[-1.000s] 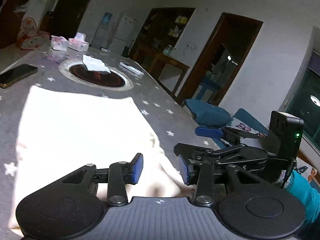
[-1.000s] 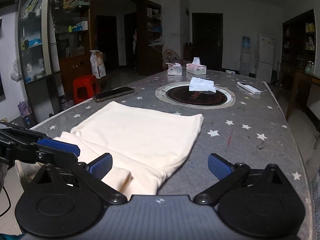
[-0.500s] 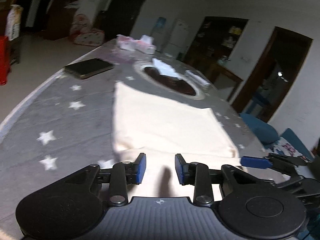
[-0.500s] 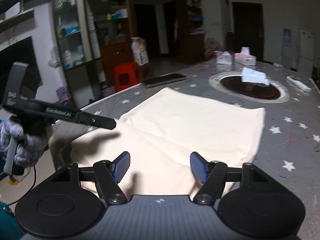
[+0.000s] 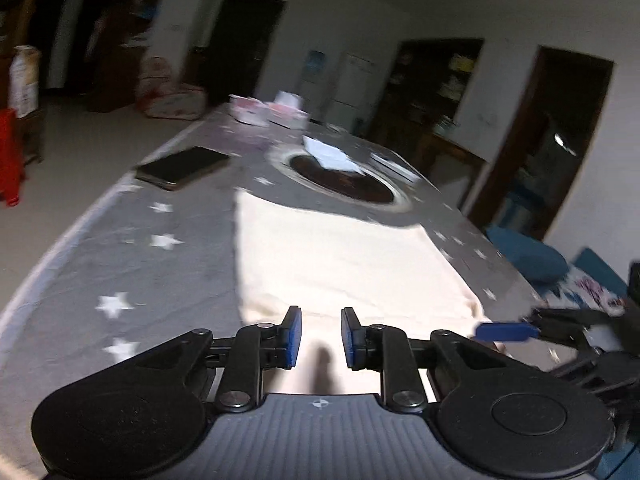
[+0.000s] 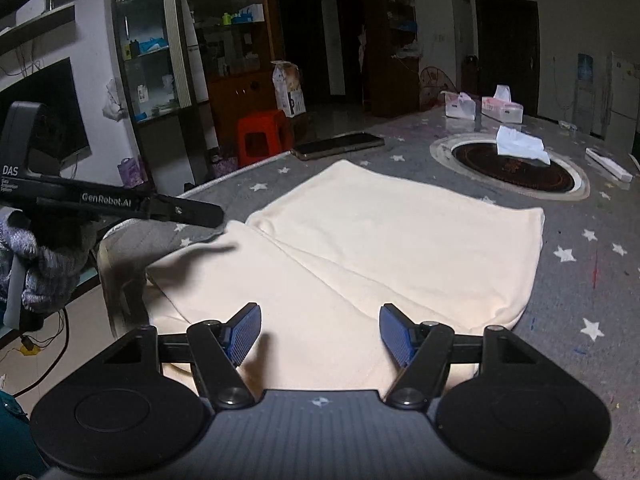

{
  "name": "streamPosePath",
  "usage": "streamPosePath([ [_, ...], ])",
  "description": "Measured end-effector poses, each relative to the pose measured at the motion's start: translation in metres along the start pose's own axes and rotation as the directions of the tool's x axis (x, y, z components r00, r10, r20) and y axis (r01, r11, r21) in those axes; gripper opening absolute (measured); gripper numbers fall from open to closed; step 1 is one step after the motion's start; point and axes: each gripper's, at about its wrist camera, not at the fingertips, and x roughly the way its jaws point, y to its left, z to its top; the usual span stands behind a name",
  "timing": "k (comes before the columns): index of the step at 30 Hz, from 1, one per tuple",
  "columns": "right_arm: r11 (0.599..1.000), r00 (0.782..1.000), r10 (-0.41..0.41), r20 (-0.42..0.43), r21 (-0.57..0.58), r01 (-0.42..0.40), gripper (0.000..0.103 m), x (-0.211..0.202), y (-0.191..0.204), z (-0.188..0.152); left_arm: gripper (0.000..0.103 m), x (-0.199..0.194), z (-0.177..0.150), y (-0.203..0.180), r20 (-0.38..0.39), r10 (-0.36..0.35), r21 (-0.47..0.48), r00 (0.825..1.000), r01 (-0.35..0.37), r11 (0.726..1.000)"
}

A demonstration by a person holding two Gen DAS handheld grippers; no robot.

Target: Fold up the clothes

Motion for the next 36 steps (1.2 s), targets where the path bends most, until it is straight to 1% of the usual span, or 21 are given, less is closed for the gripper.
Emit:
streamPosePath([
  [2, 1.0, 1.0, -0.002, -0.012, 0.004, 0.002, 0.066, 0.004, -0.001, -0.003, 0.023, 0.009, -0.002, 0.004, -0.024, 0.005, -0.007, 1.0, -0.005, 1.0],
  [3, 1.0, 1.0, -0.004, -0.02, 0.004, 0.004, 0.066, 0.005, -0.002, -0.005, 0.021, 0.013, -0.003, 0.008, -0.035, 0.011, -0.016, 0.999, -0.012, 1.0],
  [4, 1.0, 1.0, -0.007, -0.025, 0.006, 0.007, 0.066, 0.006, -0.004, -0.007, 0.016, 0.017, -0.004, 0.011, -0.045, 0.017, -0.025, 0.999, -0.019, 1.0],
  [6, 1.0, 1.0, -0.007, -0.022, 0.003, 0.008, 0.066, 0.003, -0.004, -0.007, 0.015, 0.017, -0.004, 0.017, -0.053, 0.021, -0.039, 0.998, -0.023, 0.999],
  [9, 1.0, 1.0, -0.009, -0.01, -0.005, 0.009, 0.066, -0.002, -0.003, -0.005, 0.015, 0.009, -0.001, 0.012, -0.042, 0.028, -0.019, 0.999, -0.029, 0.999],
  [12, 1.0, 1.0, 0.002, 0.016, -0.008, -0.002, 0.066, -0.009, 0.0, -0.003, 0.015, 0.002, -0.001, 0.0, -0.033, -0.006, 0.015, 0.999, 0.006, 1.0],
  [14, 1.0, 1.0, 0.016, 0.021, -0.012, -0.016, 0.063, -0.009, 0.002, -0.003, 0.015, 0.001, -0.003, -0.008, -0.039, -0.028, 0.045, 0.999, 0.03, 0.999],
  [16, 1.0, 1.0, 0.013, -0.003, -0.024, -0.013, 0.059, -0.004, 0.004, -0.008, 0.015, 0.005, -0.008, -0.011, -0.064, -0.026, 0.069, 0.998, 0.03, 0.997],
  [19, 0.999, 0.999, 0.008, -0.037, -0.044, -0.01, 0.057, 0.002, 0.006, -0.016, 0.015, 0.008, -0.016, -0.011, -0.095, -0.017, 0.086, 0.995, 0.025, 0.996],
  [23, 0.998, 1.0, 0.013, -0.012, -0.06, -0.013, 0.055, -0.01, 0.011, -0.012, 0.015, -0.008, -0.017, -0.016, -0.075, -0.024, 0.117, 0.997, 0.033, 0.993],
  [25, 0.997, 1.0, 0.008, -0.016, -0.074, -0.009, 0.054, -0.013, 0.012, -0.012, 0.015, -0.016, -0.018, -0.019, -0.077, -0.038, 0.137, 0.996, 0.048, 0.989],
  [29, 0.996, 0.998, -0.004, -0.055, -0.095, -0.002, 0.053, -0.009, 0.012, -0.021, 0.016, -0.031, -0.03, -0.031, -0.097, -0.05, 0.243, 0.994, 0.073, 0.967],
  [33, 0.994, 1.0, -0.003, -0.029, -0.105, -0.001, 0.052, -0.022, 0.015, -0.018, 0.019, -0.047, -0.041, -0.045, -0.117, -0.057, 0.356, 0.991, 0.095, 0.93],
  [34, 0.994, 1.0, -0.001, -0.019, -0.105, -0.001, 0.05, -0.026, 0.015, -0.017, 0.021, -0.051, -0.044, -0.048, -0.122, -0.058, 0.383, 0.991, 0.101, 0.918],
  [35, 0.995, 1.0, 0.009, -0.025, -0.102, -0.012, 0.045, -0.027, 0.015, -0.018, 0.024, -0.054, -0.047, -0.051, -0.126, -0.059, 0.41, 0.99, 0.106, 0.906],
  [36, 0.995, 0.999, 0.02, -0.032, -0.098, -0.023, 0.042, -0.027, 0.015, -0.018, 0.026, -0.057, -0.049, -0.052, -0.125, -0.057, 0.433, 0.99, 0.106, 0.895],
])
